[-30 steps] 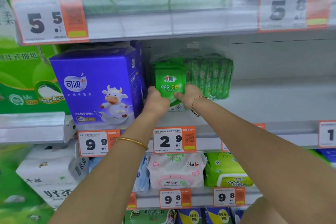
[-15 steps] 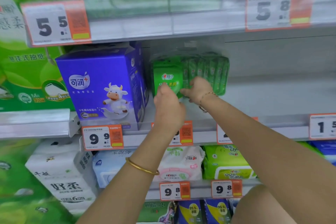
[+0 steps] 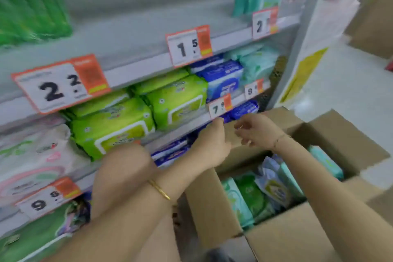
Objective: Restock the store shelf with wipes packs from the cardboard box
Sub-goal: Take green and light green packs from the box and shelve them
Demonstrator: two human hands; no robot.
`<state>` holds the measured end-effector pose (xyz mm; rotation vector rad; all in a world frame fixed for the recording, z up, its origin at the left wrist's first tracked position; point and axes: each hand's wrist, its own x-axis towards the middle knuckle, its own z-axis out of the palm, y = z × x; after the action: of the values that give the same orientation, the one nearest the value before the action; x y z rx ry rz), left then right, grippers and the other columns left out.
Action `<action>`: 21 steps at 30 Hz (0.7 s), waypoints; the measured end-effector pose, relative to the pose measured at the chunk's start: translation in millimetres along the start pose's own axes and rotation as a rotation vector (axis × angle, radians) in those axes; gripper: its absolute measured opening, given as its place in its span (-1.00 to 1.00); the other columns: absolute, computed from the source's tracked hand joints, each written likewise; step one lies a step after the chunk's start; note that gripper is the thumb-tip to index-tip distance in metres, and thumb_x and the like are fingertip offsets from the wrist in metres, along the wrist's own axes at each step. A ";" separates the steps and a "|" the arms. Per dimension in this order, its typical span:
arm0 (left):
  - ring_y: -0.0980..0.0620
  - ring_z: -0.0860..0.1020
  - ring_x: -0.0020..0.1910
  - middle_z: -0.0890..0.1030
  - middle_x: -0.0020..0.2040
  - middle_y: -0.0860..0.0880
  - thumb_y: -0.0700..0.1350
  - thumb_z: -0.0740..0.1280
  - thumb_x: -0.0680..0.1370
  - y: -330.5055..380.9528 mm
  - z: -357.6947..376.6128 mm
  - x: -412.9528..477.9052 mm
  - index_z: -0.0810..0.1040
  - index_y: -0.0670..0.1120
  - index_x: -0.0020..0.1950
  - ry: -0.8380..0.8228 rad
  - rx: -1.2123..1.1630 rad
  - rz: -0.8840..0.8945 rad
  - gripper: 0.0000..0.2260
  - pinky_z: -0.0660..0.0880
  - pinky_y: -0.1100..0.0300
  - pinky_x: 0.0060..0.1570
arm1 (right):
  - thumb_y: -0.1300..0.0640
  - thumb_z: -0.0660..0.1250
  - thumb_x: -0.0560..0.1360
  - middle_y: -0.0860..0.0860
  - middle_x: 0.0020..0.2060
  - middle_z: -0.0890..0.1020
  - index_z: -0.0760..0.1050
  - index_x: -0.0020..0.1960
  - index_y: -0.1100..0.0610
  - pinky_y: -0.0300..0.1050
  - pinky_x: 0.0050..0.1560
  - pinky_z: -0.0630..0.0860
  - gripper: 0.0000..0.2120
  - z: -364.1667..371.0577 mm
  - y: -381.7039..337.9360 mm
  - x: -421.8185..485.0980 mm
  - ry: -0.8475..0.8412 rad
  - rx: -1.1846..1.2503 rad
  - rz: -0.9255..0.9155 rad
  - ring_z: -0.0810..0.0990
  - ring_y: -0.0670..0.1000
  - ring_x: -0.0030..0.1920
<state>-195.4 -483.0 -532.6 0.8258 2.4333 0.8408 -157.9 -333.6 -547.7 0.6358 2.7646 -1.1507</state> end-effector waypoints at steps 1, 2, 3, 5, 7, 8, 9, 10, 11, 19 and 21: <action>-0.17 0.40 0.32 0.39 0.34 -0.21 -0.20 0.25 0.54 0.9 22.3 14.3 0.15 -0.20 0.46 -0.075 0.041 -0.014 -0.48 0.35 0.06 0.30 | 0.22 0.29 0.51 0.09 -0.29 0.57 0.48 -0.05 0.13 -0.20 -0.40 0.52 -0.97 3.6 32.6 5.3 -0.035 -0.023 0.093 0.58 0.05 -0.37; -0.18 0.40 0.31 0.37 0.34 -0.23 -0.19 0.23 0.55 0.7 42.2 26.4 0.09 -0.20 0.49 -0.152 0.074 -0.033 -0.46 0.35 0.08 0.28 | 0.23 0.27 0.51 0.11 -0.33 0.56 0.45 -0.11 0.12 -0.16 -0.37 0.53 -0.96 9.2 62.9 10.0 -0.073 -0.053 0.181 0.59 0.11 -0.33; -0.19 0.42 0.28 0.38 0.33 -0.25 -0.20 0.20 0.57 -0.7 59.6 37.4 0.05 -0.20 0.51 -0.224 0.100 -0.059 -0.45 0.36 0.10 0.22 | 0.25 0.26 0.50 0.10 -0.38 0.56 0.43 -0.18 0.13 -0.12 -0.36 0.53 -0.90 16.9 89.2 15.4 -0.110 -0.085 0.258 0.59 0.13 -0.31; -0.22 0.46 0.23 0.43 0.29 -0.27 -0.21 0.17 0.59 -7.7 87.5 56.1 0.06 -0.22 0.49 -0.316 0.159 -0.101 -0.49 0.40 0.09 0.14 | 0.29 0.25 0.47 0.04 -0.50 0.54 0.40 -0.34 0.14 -0.13 -0.35 0.49 -0.79 35.3 137.4 24.4 -0.186 -0.170 0.344 0.56 0.11 -0.30; -0.22 0.47 0.23 0.45 0.28 -0.28 -0.22 0.19 0.57 -16.1 106.2 70.2 0.10 -0.24 0.47 -0.359 0.219 -0.128 -0.50 0.41 0.07 0.16 | 0.28 0.26 0.46 0.08 -0.34 0.61 0.47 -0.28 0.20 -0.12 -0.16 0.53 -0.86 54.5 170.7 30.7 -0.286 -0.308 0.403 0.58 0.08 -0.14; -0.21 0.47 0.25 0.45 0.30 -0.28 -0.22 0.20 0.57 -20.2 113.6 76.6 0.12 -0.24 0.47 -0.375 0.240 -0.138 -0.50 0.42 0.06 0.21 | 0.26 0.26 0.49 0.13 -0.13 0.64 0.53 -0.09 0.22 -0.10 -0.01 0.53 -0.92 63.8 185.1 33.1 -0.299 -0.339 0.417 0.59 0.10 -0.01; -0.20 0.47 0.25 0.44 0.31 -0.27 -0.23 0.20 0.56 -23.1 119.6 81.9 0.14 -0.23 0.46 -0.392 0.255 -0.146 -0.51 0.43 0.04 0.24 | 0.24 0.25 0.51 0.15 0.05 0.61 0.50 0.12 0.22 -0.08 0.09 0.51 -0.80 76.1 200.9 36.9 -0.313 -0.379 0.416 0.57 0.13 0.10; -0.20 0.47 0.25 0.44 0.31 -0.26 -0.24 0.19 0.56 -25.0 124.3 86.5 0.16 -0.23 0.46 -0.404 0.267 -0.153 -0.53 0.43 0.02 0.25 | 0.22 0.25 0.52 0.16 0.16 0.56 0.42 0.26 0.21 -0.05 0.14 0.50 -0.69 87.7 212.0 41.7 -0.363 -0.444 0.386 0.53 0.16 0.18; -0.19 0.47 0.26 0.44 0.31 -0.24 -0.24 0.19 0.56 -26.7 128.0 90.3 0.17 -0.22 0.45 -0.407 0.279 -0.157 -0.53 0.43 0.01 0.25 | 0.22 0.26 0.52 0.17 0.21 0.52 0.35 0.31 0.21 -0.01 0.16 0.49 -0.63 98.3 216.5 44.6 -0.414 -0.508 0.336 0.50 0.17 0.22; -0.17 0.43 0.30 0.41 0.34 -0.22 -0.23 0.17 0.57 -44.7 134.9 101.1 0.20 -0.19 0.42 -0.400 0.263 -0.219 -0.59 0.40 -0.04 0.29 | 0.20 0.06 0.59 0.17 0.41 0.31 0.09 0.49 0.15 0.14 0.37 0.24 -0.52 166.0 252.4 69.5 -0.574 -0.989 0.108 0.26 0.18 0.41; -0.16 0.45 0.27 0.42 0.33 -0.22 -0.22 0.17 0.57 -47.2 133.4 103.2 0.21 -0.19 0.40 -0.393 0.234 -0.227 -0.60 0.41 -0.05 0.28 | 0.18 0.09 0.58 0.16 0.37 0.38 0.18 0.46 0.15 0.14 0.35 0.24 -0.55 165.4 257.1 67.8 -0.557 -1.028 0.107 0.30 0.17 0.38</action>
<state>-213.9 -391.6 -680.8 0.6993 2.2379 0.2796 -129.3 -262.7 -851.4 0.2542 2.3190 0.1846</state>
